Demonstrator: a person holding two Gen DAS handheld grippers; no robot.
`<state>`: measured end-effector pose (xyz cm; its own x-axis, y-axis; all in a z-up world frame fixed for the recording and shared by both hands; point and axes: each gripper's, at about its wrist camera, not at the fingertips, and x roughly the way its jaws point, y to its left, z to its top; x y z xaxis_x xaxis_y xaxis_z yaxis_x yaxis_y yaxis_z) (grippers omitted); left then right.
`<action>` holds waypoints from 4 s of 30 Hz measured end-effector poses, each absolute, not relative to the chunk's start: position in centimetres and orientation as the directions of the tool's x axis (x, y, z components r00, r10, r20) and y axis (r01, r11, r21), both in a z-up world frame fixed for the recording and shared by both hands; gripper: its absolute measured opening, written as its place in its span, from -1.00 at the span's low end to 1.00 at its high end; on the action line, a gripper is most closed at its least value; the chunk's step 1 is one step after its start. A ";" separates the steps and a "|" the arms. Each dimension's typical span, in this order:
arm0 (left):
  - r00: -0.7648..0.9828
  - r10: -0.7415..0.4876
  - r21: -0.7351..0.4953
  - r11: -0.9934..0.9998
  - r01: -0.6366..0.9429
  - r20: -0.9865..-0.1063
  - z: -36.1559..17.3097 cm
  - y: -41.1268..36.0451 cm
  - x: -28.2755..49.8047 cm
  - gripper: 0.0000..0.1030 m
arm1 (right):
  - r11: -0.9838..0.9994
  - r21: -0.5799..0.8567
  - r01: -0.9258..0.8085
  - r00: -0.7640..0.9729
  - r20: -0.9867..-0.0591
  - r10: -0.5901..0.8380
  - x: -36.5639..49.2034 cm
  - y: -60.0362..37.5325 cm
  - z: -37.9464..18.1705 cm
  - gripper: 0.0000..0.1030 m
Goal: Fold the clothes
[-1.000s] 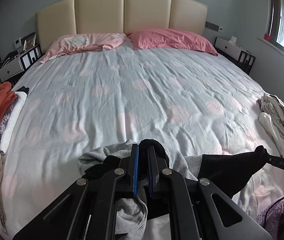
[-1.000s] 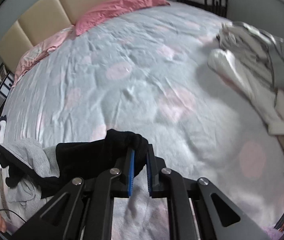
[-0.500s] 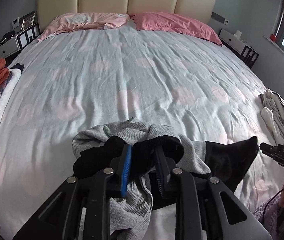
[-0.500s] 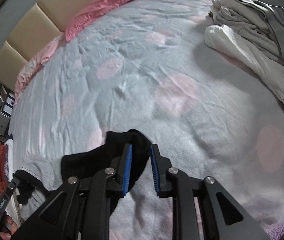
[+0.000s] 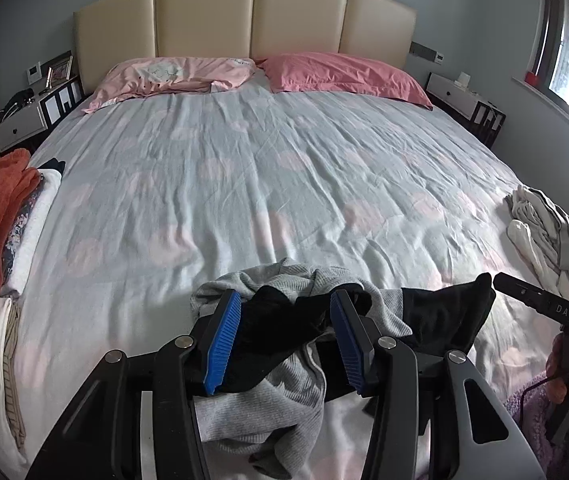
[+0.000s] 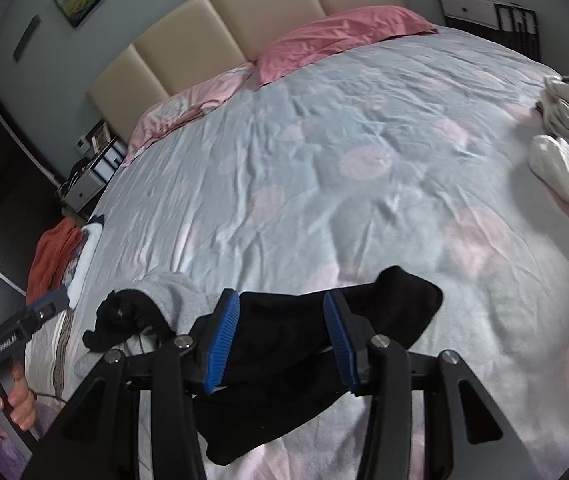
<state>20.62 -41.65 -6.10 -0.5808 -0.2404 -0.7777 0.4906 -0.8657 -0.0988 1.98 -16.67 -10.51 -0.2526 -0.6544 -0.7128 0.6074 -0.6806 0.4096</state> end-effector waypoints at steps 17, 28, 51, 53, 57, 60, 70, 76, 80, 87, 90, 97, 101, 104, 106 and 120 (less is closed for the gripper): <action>-0.355 -0.263 0.097 -0.901 0.423 -0.897 -12.8 -41.1 17.0 -0.05 | -0.421 0.135 0.897 -0.100 -0.865 -0.491 9.1 -25.0 -13.8 -0.16; -0.305 -0.318 0.166 -0.885 0.434 -0.898 -14.3 -40.7 16.3 -0.05 | -0.396 -0.101 0.913 -0.241 -0.916 -0.321 10.8 -26.7 -16.3 -0.83; -0.393 -0.337 0.137 -0.879 0.457 -0.856 -12.4 -40.3 17.0 -0.06 | -0.740 0.260 0.620 -0.269 -0.816 -0.512 -0.7 -17.5 -11.7 -0.89; -0.393 -0.334 0.130 -0.878 0.461 -0.857 -12.4 -40.4 17.2 -0.06 | -0.671 0.235 0.704 -0.236 -0.813 -0.533 0.9 -19.4 -11.6 -0.68; -0.392 -0.328 0.117 -0.873 0.473 -0.859 -12.4 -40.8 17.2 -0.06 | -0.513 0.135 0.847 -0.183 -0.833 -0.522 4.7 -22.9 -12.0 -0.49; -0.403 -0.319 0.099 -0.872 0.480 -0.858 -12.2 -41.2 17.4 -0.05 | -0.359 0.042 0.932 -0.146 -0.866 -0.478 8.2 -25.4 -12.9 -0.30; -0.450 -0.277 0.016 -0.864 0.503 -0.849 -11.7 -42.3 18.0 -0.05 | -0.291 -0.164 0.942 -0.255 -0.915 -0.311 10.2 -27.8 -16.8 -0.85; -0.480 -0.273 0.005 -0.873 0.488 -0.833 -11.3 -42.3 17.8 -0.05 | -0.533 0.046 0.845 -0.235 -0.863 -0.447 3.7 -24.9 -12.8 -0.91; -0.482 -0.272 0.011 -0.879 0.476 -0.833 -11.3 -42.2 17.5 -0.05 | -0.679 0.129 0.723 -0.277 -0.846 -0.456 -1.6 -22.2 -12.0 -0.94; -0.476 -0.257 0.022 -0.895 0.445 -0.841 -11.9 -41.7 16.9 -0.05 | -0.862 0.150 0.483 -0.325 -0.884 -0.336 -8.3 -18.0 -15.2 -0.94; -0.480 -0.248 0.037 -0.913 0.407 -0.841 -12.0 -41.0 16.5 -0.05 | -0.866 0.219 0.450 -0.231 -0.908 -0.350 -9.0 -17.1 -17.5 -0.93; -0.453 -0.259 0.131 -0.947 0.295 -0.853 -12.6 -39.2 15.1 0.11 | -0.853 0.273 0.444 -0.242 -0.881 -0.408 -9.0 -16.6 -16.0 -0.80; -0.430 -0.315 0.258 -0.948 0.185 -0.846 -13.6 -37.7 13.5 0.11 | -0.843 0.272 0.463 -0.234 -0.880 -0.412 -8.3 -15.8 -15.3 -0.79; -0.441 -0.366 0.341 -0.930 0.139 -0.819 -14.4 -36.7 12.2 0.07 | -0.829 0.288 0.480 -0.205 -0.882 -0.425 -7.9 -14.9 -15.1 -0.78; -0.462 -0.359 0.325 -0.933 0.154 -0.811 -14.4 -36.8 11.5 -0.20 | -0.813 0.278 0.511 -0.203 -0.881 -0.428 -7.4 -14.8 -14.9 -0.70; -0.551 -0.210 0.039 -0.952 0.305 -0.807 -13.9 -42.8 10.7 -0.78 | -0.620 -0.176 0.764 -0.414 -0.871 -0.263 -3.3 -22.1 -16.1 -0.48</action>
<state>10.74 -42.77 -13.88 -0.5515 -0.2100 -0.8073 0.3049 -0.9516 0.0392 -3.34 -22.14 -16.10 -0.4144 -0.2633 -0.8712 0.7642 -0.6204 -0.1761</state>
